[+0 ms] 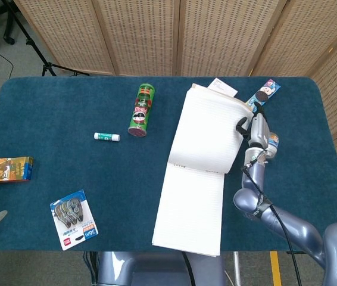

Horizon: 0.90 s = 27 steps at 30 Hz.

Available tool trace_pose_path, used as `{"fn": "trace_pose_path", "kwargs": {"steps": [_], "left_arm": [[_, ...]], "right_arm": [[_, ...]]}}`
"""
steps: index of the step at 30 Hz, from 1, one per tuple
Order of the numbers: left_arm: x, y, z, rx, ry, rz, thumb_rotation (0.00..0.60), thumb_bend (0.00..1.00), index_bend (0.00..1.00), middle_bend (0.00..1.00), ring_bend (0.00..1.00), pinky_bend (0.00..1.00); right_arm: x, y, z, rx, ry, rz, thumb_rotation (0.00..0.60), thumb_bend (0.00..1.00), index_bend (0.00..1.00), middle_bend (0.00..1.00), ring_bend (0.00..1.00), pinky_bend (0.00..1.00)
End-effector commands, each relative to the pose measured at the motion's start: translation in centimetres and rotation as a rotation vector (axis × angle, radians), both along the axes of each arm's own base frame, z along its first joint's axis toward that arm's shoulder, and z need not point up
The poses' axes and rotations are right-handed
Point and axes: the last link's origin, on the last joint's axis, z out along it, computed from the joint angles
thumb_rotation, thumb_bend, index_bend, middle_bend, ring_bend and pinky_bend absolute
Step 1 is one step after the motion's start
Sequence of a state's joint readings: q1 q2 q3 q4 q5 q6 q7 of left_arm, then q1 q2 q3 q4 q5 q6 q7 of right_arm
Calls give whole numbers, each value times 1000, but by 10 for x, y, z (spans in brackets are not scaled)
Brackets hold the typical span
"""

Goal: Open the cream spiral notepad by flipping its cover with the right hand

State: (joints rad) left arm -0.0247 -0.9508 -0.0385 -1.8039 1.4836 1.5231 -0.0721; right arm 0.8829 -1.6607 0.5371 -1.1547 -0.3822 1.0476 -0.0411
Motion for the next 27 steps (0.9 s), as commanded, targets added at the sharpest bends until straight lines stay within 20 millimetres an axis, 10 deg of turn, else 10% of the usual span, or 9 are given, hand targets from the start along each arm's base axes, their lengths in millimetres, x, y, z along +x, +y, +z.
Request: {"fn": "trace_pose_path", "kwargs": {"steps": [1, 16, 27], "left_arm": [[0, 1, -1, -3, 5, 6, 600, 0, 0, 0, 0, 0], [0, -5, 1, 6, 0, -7, 600, 0, 0, 0, 0, 0], [0, -9, 6, 81, 32, -20, 600, 0, 0, 0, 0, 0]], "right_arm": [[-8, -2, -16, 127, 100, 57, 600, 80, 0, 0, 0, 0], [-15, 25, 8, 112, 310, 216, 600, 0, 0, 0, 0, 0], [-61, 105, 67, 35, 584, 483, 600, 0, 0, 0, 0, 0]]}}
